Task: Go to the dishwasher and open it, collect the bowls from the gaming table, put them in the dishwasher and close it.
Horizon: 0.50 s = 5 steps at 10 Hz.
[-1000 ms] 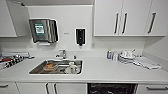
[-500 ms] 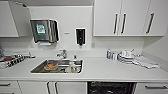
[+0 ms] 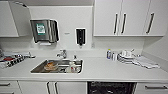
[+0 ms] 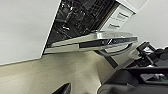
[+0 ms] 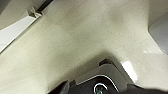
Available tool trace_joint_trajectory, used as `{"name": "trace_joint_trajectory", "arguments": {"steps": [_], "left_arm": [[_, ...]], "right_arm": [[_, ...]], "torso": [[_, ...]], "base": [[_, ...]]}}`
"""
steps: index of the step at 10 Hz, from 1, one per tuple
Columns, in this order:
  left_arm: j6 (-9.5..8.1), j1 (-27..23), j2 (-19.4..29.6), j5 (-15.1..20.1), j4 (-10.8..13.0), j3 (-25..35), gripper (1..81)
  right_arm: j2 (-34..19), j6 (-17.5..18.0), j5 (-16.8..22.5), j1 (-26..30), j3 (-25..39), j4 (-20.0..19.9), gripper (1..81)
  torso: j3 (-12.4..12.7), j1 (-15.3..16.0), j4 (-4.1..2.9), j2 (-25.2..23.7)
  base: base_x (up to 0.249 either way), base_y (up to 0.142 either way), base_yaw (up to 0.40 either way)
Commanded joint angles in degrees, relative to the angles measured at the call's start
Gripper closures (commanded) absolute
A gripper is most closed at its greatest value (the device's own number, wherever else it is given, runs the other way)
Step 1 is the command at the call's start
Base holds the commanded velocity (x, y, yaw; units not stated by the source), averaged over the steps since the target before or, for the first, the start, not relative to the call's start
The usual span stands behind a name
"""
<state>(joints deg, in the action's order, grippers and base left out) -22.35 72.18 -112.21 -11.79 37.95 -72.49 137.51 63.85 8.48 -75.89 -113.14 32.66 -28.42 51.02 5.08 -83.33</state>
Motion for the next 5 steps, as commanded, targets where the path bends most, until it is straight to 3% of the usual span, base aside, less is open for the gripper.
{"name": "trace_joint_trajectory", "arguments": {"steps": [1, 3, 5], "left_arm": [[-2.7, 3.45, -8.55, -0.43, -0.77, -16.27, 1.0], [-4.9, 6.17, -13.64, -0.43, -0.77, -24.27, 1.0], [-6.47, 8.63, -18.64, -0.17, -0.94, -30.84, 1.0]], "right_arm": [[2.79, -0.13, 0.05, 0.95, -4.88, 14.08, 1.0], [4.9, -0.05, -1.01, -1.33, -6.72, 21.64, 1.0], [7.96, -0.05, -2.92, -3.27, -11.62, 25.94, 1.0]], "torso": [[0.0, 0.0, 0.0, 0.0], [0.0, 0.0, 0.0, 0.0], [0.0, 0.0, 0.0, 0.0]], "base": [[0.0, 0.0, 0.0], [0.0, 0.0, 0.0], [0.0, 0.0, 0.0]]}}
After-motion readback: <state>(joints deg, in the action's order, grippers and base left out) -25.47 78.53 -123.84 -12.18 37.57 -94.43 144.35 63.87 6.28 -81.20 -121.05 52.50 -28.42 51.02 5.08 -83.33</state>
